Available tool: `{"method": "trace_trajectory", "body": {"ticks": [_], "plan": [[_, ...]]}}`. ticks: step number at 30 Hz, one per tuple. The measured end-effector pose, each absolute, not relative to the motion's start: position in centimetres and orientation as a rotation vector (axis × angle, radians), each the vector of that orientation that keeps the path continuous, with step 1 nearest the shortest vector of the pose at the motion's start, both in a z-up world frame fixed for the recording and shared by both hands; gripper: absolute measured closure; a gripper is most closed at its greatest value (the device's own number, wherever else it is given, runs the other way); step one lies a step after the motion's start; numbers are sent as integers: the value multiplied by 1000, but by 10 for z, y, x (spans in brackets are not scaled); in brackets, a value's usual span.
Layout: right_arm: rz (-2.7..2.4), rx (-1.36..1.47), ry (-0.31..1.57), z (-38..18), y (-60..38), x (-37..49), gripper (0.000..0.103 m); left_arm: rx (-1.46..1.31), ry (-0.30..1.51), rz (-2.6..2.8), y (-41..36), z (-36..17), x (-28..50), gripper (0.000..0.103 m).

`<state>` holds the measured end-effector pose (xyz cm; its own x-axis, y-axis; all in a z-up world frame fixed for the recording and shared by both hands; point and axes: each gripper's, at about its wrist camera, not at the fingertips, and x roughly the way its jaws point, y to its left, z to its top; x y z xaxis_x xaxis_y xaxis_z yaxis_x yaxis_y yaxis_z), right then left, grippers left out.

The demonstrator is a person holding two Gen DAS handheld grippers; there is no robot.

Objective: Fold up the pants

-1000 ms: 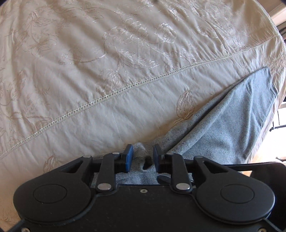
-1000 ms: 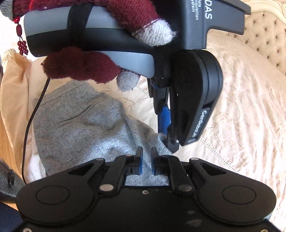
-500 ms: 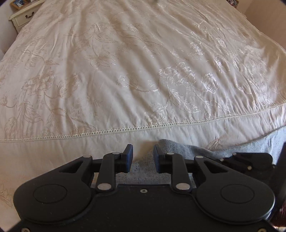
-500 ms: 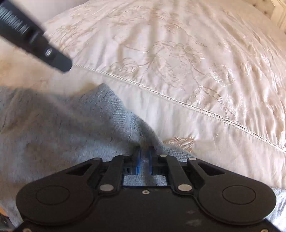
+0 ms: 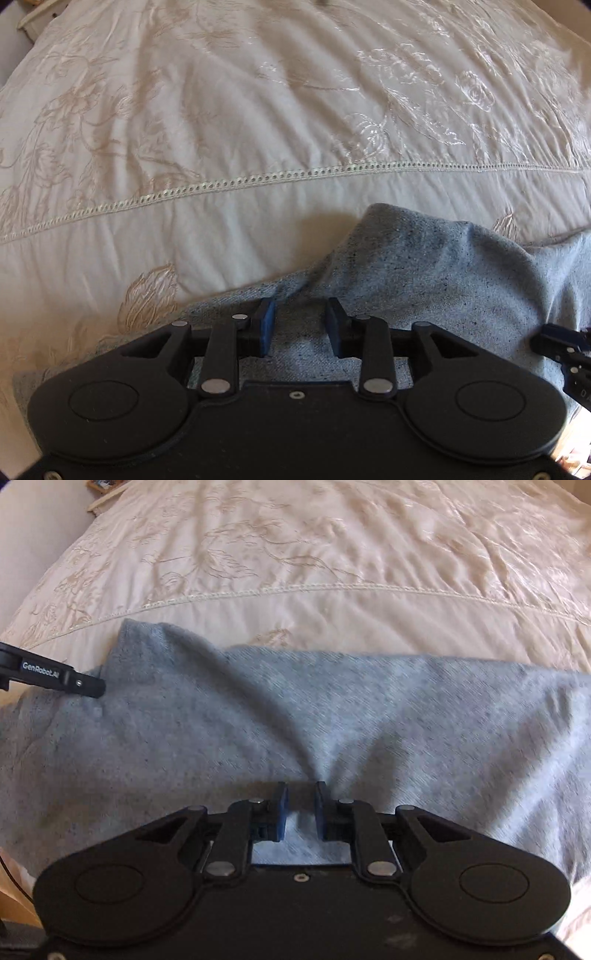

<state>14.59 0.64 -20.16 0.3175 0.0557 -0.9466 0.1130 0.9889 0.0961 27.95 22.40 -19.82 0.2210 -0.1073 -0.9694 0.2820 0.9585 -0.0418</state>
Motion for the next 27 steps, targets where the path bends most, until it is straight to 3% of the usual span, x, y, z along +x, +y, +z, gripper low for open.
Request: {"method": "trace_trajectory", "body": {"ticks": [4, 11, 14, 16, 21, 27], "plan": [[-153, 225, 1216, -188, -24, 123, 84, 130, 1245, -240, 222, -174, 259, 69], [-296, 347, 1360, -204, -74, 85, 84, 167, 1292, -313, 197, -187, 191, 63], [-218, 342, 1329, -188, -85, 76, 82, 129, 1334, -178, 203, -194, 179, 64], [-191, 344, 1263, -174, -101, 74, 82, 77, 1322, -120, 198, -183, 179, 68], [-245, 389, 1161, -163, -171, 77, 81, 49, 1230, -192, 142, -166, 191, 68], [-386, 403, 1141, -166, -279, 63, 81, 20, 1256, -191, 77, -203, 234, 63]]}}
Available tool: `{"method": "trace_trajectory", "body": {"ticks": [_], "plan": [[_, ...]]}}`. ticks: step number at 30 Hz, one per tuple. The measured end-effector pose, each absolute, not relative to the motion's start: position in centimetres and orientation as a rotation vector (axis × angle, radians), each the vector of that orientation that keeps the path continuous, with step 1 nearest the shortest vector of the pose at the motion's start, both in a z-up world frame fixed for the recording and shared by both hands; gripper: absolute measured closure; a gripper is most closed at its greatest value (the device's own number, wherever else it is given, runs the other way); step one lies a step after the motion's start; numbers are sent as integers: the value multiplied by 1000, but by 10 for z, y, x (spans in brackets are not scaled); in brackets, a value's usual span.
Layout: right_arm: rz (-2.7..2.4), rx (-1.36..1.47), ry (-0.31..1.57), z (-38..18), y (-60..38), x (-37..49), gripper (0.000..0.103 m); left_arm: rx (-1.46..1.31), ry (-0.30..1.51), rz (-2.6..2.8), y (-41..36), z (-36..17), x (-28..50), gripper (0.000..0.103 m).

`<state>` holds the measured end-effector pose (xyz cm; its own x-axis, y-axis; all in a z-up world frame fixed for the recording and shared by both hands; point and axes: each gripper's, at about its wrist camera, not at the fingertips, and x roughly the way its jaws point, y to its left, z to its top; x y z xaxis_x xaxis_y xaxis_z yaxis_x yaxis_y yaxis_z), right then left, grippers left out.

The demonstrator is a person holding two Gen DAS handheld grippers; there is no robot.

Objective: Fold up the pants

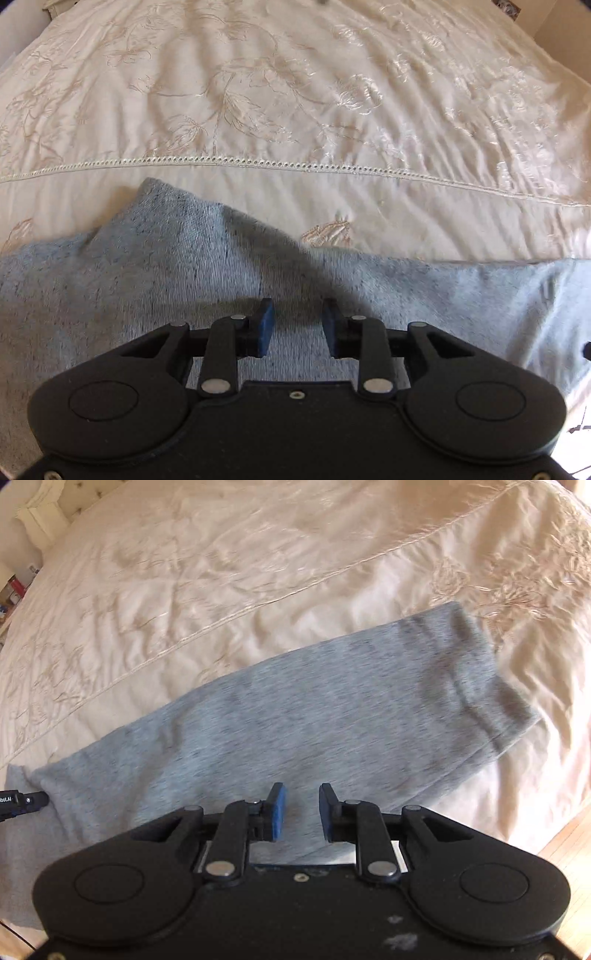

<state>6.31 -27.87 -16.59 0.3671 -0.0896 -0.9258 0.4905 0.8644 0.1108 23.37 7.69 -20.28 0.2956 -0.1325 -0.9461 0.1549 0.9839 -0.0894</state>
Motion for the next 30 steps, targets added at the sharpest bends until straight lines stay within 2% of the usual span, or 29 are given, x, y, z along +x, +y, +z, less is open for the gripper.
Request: {"method": "trace_trajectory", "body": {"ticks": [2, 7, 16, 25, 30], "plan": [[-414, 415, 1133, -163, -314, 53, 80, 29, 1273, -143, 74, -217, 251, 61], [-441, 485, 1084, -150, -383, 27, 76, 4, 1221, 17, 72, -203, 265, 62], [-458, 751, 1069, -172, -440, -13, 69, 11, 1139, 52, 25, -163, 197, 63], [-478, 904, 1010, -200, -453, -14, 66, 54, 1332, -109, -35, -194, 151, 63], [-493, 940, 982, -203, -465, -7, 65, 77, 1364, -102, -42, -201, 146, 63]]}}
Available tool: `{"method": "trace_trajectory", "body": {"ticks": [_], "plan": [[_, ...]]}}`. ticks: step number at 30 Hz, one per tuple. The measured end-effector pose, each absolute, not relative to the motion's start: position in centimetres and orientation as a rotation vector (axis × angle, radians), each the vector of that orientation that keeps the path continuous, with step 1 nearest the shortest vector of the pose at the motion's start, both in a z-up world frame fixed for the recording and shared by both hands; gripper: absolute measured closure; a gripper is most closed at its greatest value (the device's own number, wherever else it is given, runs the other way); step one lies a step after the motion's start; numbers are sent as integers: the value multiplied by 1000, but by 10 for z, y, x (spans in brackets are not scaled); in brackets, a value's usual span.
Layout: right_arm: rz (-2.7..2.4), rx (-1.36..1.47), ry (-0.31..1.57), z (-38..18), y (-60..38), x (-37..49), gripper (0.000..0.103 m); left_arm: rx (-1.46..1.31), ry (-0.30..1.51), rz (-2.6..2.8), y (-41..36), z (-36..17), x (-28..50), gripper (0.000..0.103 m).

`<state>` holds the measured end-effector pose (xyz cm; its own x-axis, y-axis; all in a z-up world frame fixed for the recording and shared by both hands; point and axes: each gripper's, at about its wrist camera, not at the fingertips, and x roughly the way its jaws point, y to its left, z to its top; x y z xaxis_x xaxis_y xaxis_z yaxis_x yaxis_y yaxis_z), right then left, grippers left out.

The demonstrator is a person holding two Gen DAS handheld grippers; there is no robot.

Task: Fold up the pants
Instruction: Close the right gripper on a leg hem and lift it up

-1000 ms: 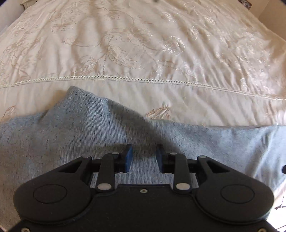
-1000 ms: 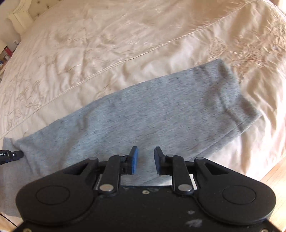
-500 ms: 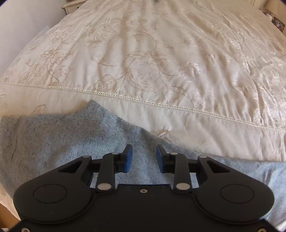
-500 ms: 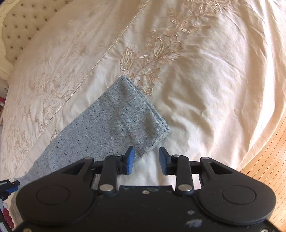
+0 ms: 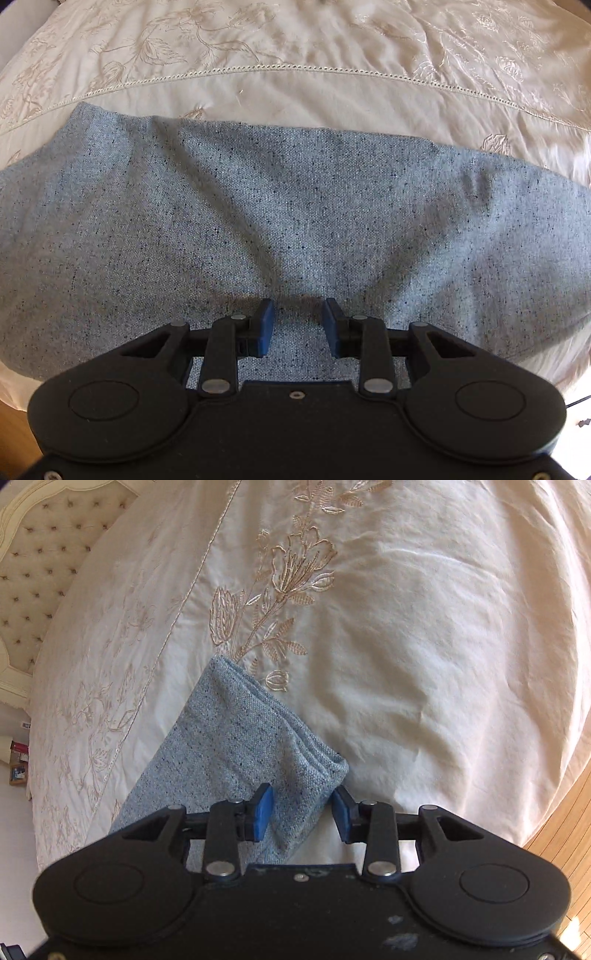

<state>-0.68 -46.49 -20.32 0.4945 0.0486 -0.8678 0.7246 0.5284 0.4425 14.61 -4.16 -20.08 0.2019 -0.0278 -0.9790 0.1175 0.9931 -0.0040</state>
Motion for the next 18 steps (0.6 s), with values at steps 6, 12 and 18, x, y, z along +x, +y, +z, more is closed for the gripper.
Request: {"method": "trace_trajectory", "body": {"ticks": [6, 12, 18], "plan": [[-499, 1037, 952, -211, -471, -18, 65, 21, 1354, -114, -41, -183, 148, 63], [-453, 1100, 917, -215, -473, -21, 92, -22, 1322, -201, -65, -162, 153, 63], [-367, 994, 886, -178, -466, -11, 91, 27, 1290, -278, -104, -160, 170, 63]]}}
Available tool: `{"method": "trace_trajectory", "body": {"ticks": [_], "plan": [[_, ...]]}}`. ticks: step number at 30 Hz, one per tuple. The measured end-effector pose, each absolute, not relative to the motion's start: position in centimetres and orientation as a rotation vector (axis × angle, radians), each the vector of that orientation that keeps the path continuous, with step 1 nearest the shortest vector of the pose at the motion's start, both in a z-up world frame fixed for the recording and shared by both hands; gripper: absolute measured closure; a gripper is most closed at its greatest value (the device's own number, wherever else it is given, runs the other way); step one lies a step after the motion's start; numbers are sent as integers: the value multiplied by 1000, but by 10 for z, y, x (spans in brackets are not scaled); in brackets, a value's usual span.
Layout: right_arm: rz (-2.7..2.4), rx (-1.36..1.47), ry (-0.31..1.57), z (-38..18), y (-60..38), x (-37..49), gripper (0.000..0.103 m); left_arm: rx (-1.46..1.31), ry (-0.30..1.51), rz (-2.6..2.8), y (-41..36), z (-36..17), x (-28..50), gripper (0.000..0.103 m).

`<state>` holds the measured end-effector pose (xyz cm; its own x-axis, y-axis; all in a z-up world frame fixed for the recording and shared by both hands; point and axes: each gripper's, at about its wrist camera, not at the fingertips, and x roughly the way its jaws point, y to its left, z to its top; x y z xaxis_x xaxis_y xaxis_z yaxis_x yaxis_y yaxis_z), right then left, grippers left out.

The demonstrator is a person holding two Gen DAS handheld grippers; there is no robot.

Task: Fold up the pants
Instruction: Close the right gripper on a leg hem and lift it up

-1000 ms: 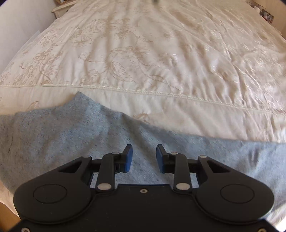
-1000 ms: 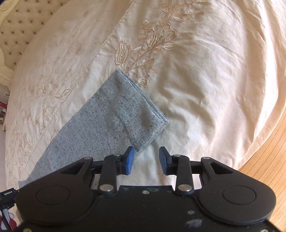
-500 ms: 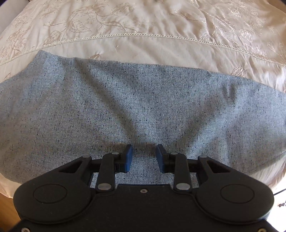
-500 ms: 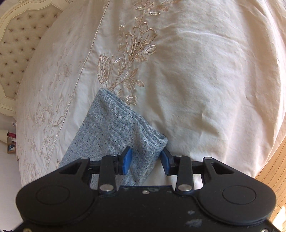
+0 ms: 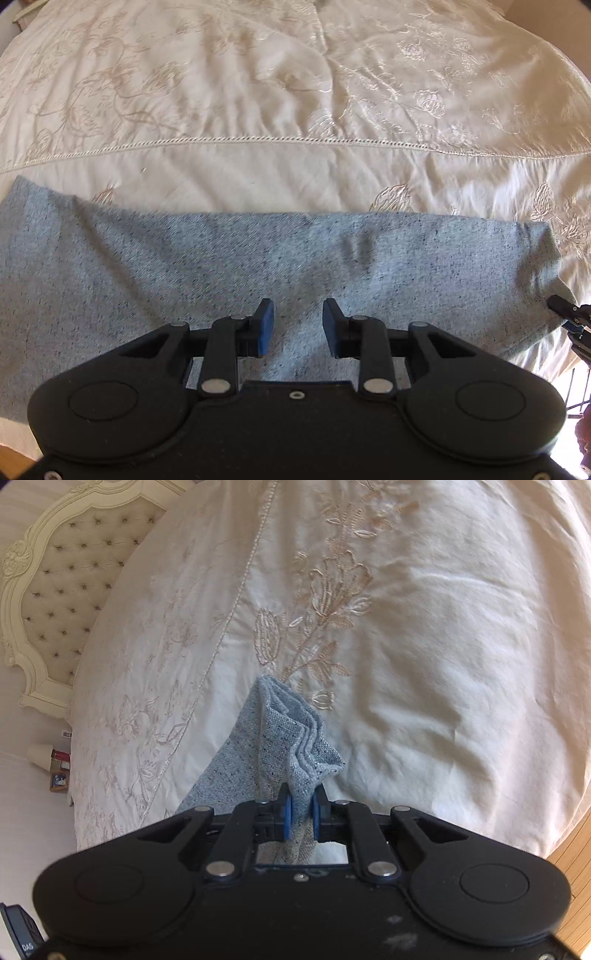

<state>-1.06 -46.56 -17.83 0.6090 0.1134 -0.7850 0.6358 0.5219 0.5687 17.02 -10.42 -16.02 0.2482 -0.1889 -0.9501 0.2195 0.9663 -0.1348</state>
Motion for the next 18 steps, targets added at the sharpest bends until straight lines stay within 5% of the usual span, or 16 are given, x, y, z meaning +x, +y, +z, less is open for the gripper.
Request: {"method": "trace_trajectory", "body": {"ticks": [10, 18], "plan": [[-278, 930, 868, -141, -462, 4, 91, 261, 1327, -310, -162, -212, 208, 63], [-237, 882, 875, -130, -457, 19, 91, 176, 1257, -281, -145, -175, 181, 63]]}}
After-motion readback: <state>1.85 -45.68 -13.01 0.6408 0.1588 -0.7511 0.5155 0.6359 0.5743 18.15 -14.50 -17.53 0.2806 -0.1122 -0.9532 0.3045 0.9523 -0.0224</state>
